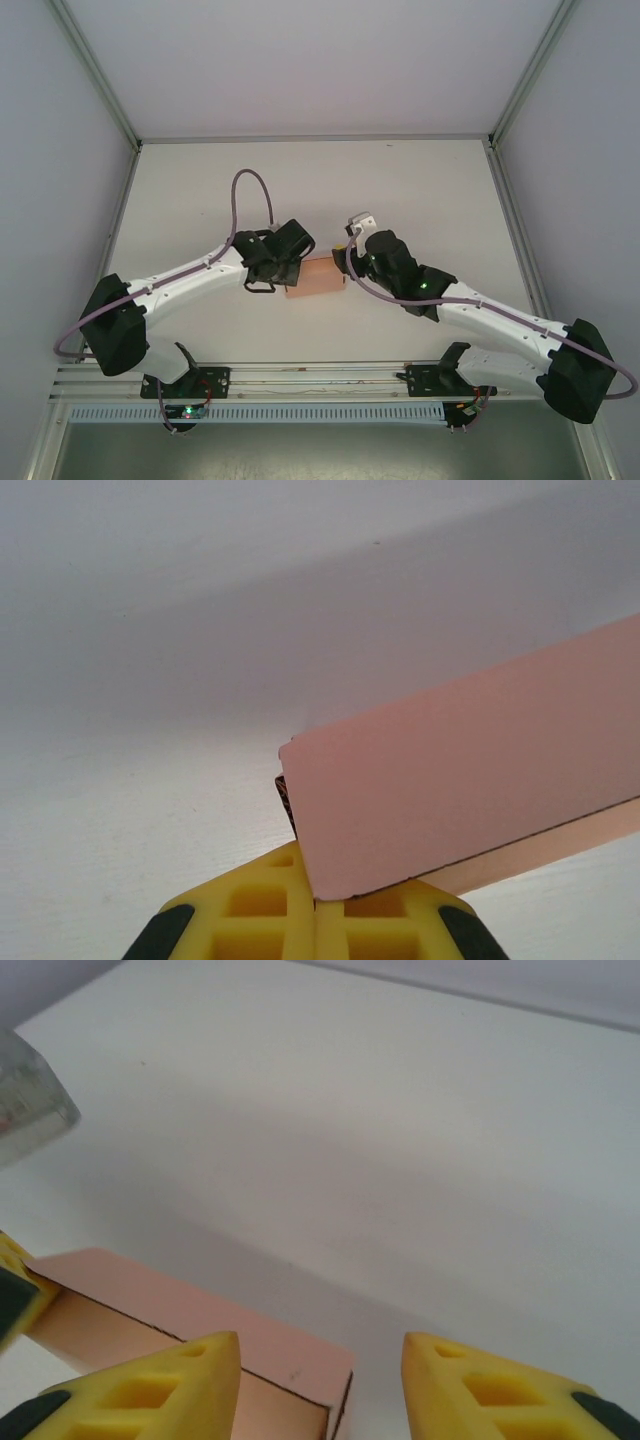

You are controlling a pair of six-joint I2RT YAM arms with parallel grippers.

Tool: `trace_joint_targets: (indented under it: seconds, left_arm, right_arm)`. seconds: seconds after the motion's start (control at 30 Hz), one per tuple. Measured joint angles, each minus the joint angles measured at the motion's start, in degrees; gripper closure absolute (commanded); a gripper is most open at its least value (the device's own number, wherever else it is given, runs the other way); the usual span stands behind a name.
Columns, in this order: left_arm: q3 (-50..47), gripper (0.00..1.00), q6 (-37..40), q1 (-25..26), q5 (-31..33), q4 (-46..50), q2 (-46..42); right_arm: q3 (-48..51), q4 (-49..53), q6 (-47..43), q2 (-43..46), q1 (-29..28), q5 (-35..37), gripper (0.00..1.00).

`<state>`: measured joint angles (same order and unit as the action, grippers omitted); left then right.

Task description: Assemble paper box

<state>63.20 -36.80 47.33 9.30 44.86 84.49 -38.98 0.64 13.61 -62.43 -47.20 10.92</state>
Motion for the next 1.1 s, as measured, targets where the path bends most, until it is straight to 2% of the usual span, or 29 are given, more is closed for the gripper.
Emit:
trace_joint_targets:
  seconds: [0.2, 0.3, 0.43, 0.5, 0.57, 0.63, 0.73, 0.8, 0.93, 1.03, 1.1]
  left_arm:
    - [-0.09, 1.0, 1.2, 2.05, 2.8, 0.0, 0.35]
    - [-0.11, 1.0, 1.9, 2.69, 3.69, 0.0, 0.5]
    - [-0.26, 1.0, 2.38, 2.99, 4.55, -0.13, 0.55]
    - [-0.33, 0.99, 2.8, 3.28, 4.79, -0.15, 0.55]
    - [-0.48, 0.9, 3.52, 3.61, 4.74, -0.26, 0.35]
    - [-0.85, 0.7, 4.17, 3.69, 4.5, -0.35, -0.07]
    - [-1.33, 0.62, 5.42, 3.67, 4.11, 0.09, -1.07]
    - [-1.38, 0.6, 6.25, 3.69, 2.56, 0.79, -1.92]
    - [-1.33, 0.43, 7.54, 3.74, -1.84, 0.96, -4.0]
    - [-1.14, 0.34, 7.91, 3.98, -4.9, 0.98, -5.86]
    - [-0.79, 0.23, 7.72, 4.07, -5.66, 0.94, -6.49]
  right_arm:
    - [0.0, -0.87, 2.01, -5.97, 2.49, -1.01, 0.58]
    - [0.04, -0.85, 3.45, -8.63, 3.65, -1.64, 0.62]
    - [0.31, -0.96, 5.73, -9.4, 3.98, -3.69, 0.63]
    - [1.2, -1.25, 6.84, -9.4, 3.98, -4.66, 0.7]
    - [2.25, -1.64, 8.13, -9.4, 3.96, -5.9, 0.72]
    - [2.64, -2.36, 9.18, -9.29, 3.98, -6.23, 0.72]
    - [3.06, -2.99, 10.54, -9.29, 3.98, -6.29, 0.73]
    - [3.34, -3.54, 11.26, -9.29, 3.93, -6.21, 0.74]
    - [3.69, -4.33, 12.48, -9.6, 3.82, -6.03, 0.76]
    - [3.69, -4.63, 13.16, -9.86, 3.54, -5.6, 0.77]
    - [3.87, -4.81, 13.31, -9.84, 3.19, -5.18, 0.77]
